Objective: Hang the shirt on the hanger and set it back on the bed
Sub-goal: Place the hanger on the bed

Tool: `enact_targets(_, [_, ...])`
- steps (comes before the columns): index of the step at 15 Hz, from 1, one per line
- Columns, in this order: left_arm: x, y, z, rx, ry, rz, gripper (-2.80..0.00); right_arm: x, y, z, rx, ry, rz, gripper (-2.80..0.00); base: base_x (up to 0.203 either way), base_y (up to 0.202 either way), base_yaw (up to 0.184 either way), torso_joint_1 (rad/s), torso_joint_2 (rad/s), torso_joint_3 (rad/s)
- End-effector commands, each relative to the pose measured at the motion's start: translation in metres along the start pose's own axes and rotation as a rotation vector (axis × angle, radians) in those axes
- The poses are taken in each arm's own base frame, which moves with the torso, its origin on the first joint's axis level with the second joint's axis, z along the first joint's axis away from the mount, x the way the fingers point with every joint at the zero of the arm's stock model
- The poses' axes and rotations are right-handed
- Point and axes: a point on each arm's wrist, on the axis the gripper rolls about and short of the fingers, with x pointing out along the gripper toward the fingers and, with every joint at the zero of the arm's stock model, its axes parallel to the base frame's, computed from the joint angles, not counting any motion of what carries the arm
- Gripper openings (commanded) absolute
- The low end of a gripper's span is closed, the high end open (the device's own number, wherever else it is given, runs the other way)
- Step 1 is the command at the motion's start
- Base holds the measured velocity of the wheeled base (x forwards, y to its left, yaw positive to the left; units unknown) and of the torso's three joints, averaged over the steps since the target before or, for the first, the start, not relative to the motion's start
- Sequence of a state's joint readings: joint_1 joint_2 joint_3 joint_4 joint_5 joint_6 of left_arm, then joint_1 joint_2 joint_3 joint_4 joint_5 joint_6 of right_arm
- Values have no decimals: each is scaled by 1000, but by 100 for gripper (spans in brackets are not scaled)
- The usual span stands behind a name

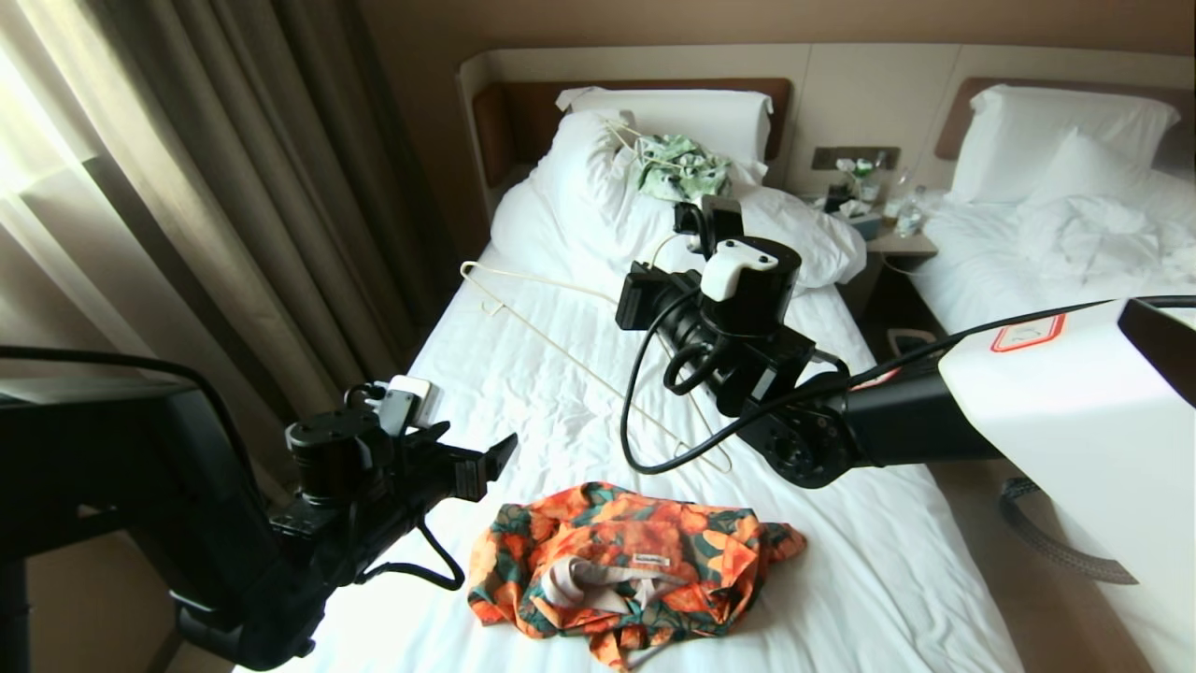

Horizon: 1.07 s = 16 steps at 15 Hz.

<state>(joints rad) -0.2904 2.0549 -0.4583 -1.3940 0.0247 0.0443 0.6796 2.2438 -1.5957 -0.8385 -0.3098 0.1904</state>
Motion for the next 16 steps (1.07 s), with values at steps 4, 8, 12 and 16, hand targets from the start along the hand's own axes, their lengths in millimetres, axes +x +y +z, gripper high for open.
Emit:
enact_targets(4, [-25,2,-11,-1,19,26,-280,-1,-29,-18,-132,81,-61,-280,0,0,0,0,0,0])
enact_targets(8, [-74,19,-16,-33,63,83,-280,-30,-35,-32,-291,444,-75,-280,0,0,0,0,0,0])
enact_targets(12, [-85,18,-5,-55,13,73,-280,-54,-45,-64,-450,753,-68,-280,0,0,0,0,0,0])
enact_targets(16, [-86,19,-6,-61,20,77,-280,-57,-52,-105,-498,851,-68,-280,0,0,0,0,0,0])
